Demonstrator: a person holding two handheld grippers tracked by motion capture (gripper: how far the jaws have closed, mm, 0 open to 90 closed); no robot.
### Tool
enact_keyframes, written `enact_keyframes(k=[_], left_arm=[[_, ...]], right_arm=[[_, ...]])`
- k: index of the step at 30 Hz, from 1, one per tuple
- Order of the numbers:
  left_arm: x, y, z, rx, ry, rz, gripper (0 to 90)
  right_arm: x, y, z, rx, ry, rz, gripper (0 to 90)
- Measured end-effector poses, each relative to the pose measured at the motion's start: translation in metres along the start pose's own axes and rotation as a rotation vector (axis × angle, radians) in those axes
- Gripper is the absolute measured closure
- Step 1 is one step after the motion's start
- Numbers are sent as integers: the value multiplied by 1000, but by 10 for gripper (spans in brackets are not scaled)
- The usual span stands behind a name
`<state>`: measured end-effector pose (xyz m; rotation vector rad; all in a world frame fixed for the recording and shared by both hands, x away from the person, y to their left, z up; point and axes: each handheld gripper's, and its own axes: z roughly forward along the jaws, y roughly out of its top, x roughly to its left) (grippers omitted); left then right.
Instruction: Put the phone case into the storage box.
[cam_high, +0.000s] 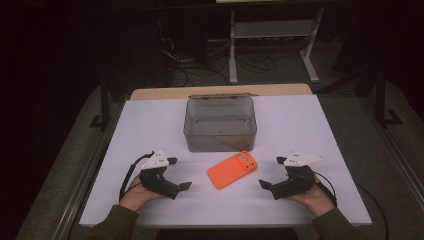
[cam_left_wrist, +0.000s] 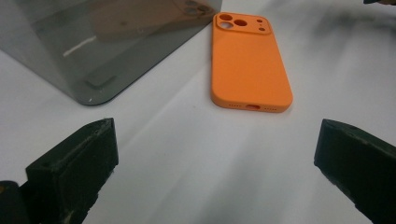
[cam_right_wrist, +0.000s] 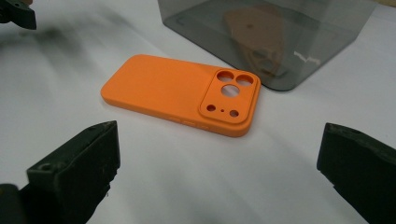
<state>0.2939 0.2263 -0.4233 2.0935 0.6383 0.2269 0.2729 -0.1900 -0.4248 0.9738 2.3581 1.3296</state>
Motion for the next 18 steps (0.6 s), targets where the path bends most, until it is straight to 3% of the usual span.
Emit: enact_keyframes(k=[18], left_arm=[[0, 9, 3, -12, 3, 7, 0]], right_arm=[[1, 0, 1, 0, 0, -8, 0]])
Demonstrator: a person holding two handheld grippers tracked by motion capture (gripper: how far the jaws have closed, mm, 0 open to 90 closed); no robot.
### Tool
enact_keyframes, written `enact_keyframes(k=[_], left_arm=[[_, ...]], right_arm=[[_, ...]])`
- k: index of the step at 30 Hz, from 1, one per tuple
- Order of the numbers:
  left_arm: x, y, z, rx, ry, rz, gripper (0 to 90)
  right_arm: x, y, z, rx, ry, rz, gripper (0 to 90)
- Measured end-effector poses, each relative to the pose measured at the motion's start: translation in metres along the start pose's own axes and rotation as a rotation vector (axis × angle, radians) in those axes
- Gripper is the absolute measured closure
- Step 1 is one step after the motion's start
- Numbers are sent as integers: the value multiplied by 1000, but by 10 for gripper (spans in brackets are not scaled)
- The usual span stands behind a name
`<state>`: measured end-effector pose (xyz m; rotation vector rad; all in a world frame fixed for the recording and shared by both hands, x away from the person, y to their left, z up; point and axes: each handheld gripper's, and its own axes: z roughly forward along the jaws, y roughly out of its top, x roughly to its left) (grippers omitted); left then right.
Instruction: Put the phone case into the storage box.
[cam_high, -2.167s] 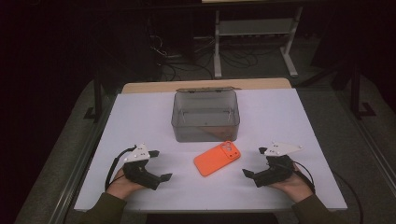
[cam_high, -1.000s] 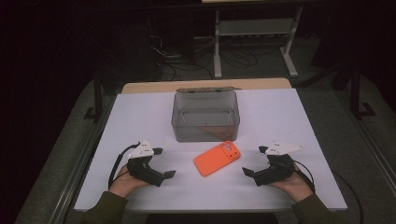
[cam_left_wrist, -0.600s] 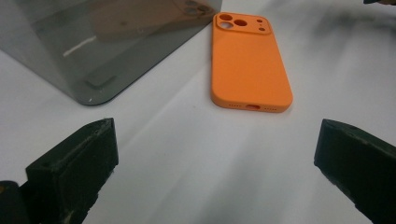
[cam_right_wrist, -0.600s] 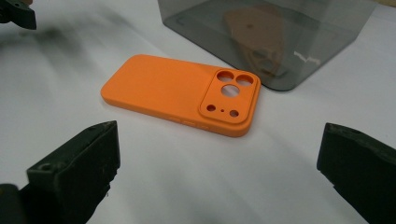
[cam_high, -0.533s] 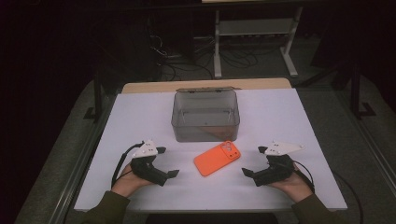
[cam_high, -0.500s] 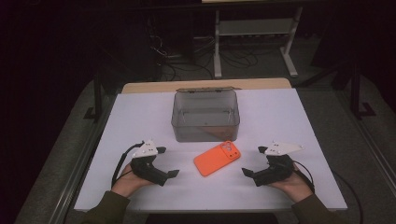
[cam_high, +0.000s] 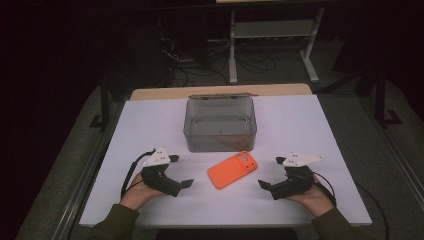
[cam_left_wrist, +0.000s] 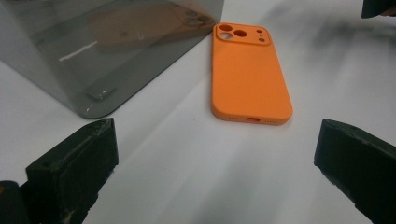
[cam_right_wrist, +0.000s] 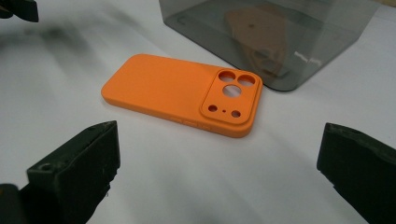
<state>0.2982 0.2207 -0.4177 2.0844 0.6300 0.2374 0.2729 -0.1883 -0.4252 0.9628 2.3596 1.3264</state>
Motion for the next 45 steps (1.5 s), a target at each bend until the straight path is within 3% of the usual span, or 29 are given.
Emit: enact_keyframes(k=[24, 45], left_arm=[[-4, 16, 16, 7, -28, 24, 0], [-6, 25, 24, -16, -32, 29, 0]], right_arm=[[0, 0, 1, -2, 3, -1, 0], [0, 0, 1, -3, 3, 3, 0]])
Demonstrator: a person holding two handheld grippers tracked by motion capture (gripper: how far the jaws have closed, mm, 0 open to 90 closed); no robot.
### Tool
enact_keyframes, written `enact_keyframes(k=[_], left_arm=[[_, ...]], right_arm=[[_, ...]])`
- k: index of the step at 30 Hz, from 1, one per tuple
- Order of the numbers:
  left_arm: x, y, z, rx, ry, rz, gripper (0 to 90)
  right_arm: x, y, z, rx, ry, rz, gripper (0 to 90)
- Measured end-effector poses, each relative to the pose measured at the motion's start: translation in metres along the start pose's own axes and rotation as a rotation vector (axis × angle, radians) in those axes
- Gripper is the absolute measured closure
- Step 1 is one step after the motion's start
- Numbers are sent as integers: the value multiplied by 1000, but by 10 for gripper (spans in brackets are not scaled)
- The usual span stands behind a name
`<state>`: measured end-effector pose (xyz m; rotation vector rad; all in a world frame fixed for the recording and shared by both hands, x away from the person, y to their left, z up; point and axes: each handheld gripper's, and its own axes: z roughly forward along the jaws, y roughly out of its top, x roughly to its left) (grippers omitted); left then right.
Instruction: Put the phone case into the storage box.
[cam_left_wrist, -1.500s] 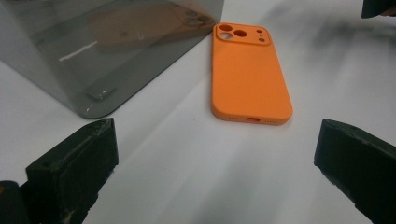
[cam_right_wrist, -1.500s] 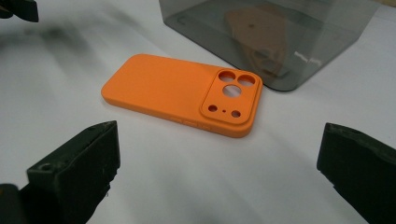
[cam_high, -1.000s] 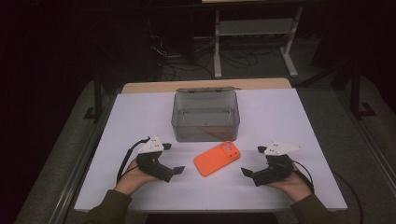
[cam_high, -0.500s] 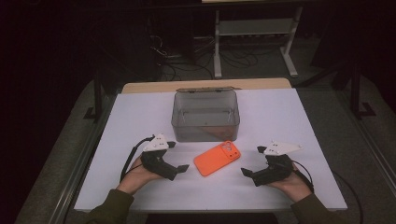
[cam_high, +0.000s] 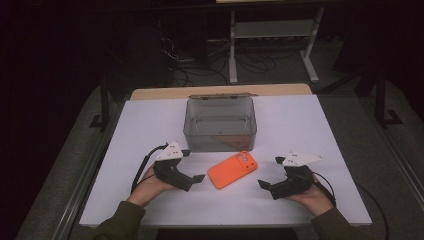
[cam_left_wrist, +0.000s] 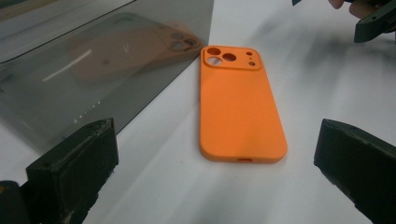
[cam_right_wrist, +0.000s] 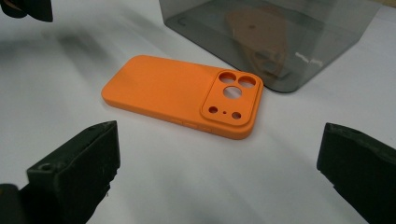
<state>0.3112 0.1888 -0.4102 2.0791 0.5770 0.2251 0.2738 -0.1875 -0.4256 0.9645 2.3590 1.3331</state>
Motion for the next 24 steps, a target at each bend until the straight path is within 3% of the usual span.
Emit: enact_keyframes(k=[24], left_arm=[[0, 12, 9, 3, -21, 13, 0]], right_arm=[[1, 0, 0, 0, 1, -2, 0]])
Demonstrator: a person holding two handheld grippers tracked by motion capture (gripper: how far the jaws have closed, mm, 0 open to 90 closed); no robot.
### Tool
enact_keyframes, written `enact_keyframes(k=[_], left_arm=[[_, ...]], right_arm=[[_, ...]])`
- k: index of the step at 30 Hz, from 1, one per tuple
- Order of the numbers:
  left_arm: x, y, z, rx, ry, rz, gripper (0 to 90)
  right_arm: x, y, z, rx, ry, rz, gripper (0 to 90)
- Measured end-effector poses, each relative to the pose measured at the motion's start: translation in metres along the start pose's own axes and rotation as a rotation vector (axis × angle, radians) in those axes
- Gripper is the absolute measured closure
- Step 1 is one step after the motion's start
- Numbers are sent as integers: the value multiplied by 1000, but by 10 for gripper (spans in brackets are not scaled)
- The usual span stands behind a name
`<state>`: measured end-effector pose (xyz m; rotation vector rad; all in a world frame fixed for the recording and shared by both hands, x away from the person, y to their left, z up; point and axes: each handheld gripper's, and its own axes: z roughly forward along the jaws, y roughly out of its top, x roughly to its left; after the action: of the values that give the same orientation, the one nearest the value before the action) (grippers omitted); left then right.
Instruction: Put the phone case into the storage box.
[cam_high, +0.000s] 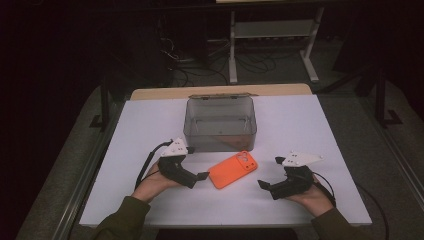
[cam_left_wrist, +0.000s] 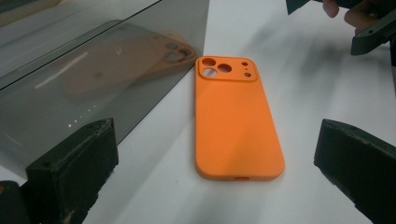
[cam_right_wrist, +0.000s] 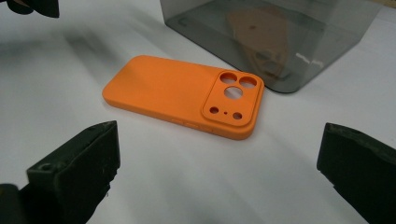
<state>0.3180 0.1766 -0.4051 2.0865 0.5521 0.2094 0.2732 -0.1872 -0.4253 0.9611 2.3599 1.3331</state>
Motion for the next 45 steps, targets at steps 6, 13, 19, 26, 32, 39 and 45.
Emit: enact_keyframes(k=[6, 13, 19, 26, 32, 39, 45], left_arm=[[-1, 4, 5, 1, -8, 6, 0], [-3, 7, 11, 5, -19, 9, 0], [-4, 11, 18, 9, -28, 17, 0], [-6, 16, 25, 9, -35, 24, 0], [-7, 21, 31, 6, -43, 31, 0], [-9, 27, 39, 5, -51, 39, 0], [-10, 33, 45, 2, -58, 49, 0]], right_arm=[[0, 0, 0, -1, 0, 0, 0], [0, 0, 0, 0, -1, -1, 0], [0, 0, 0, 1, 0, -1, 0], [0, 0, 0, -1, -1, 1, 0], [0, 0, 0, -1, -1, -1, 0], [0, 0, 0, -1, -1, 0, 0], [0, 0, 0, -1, 0, -1, 0]])
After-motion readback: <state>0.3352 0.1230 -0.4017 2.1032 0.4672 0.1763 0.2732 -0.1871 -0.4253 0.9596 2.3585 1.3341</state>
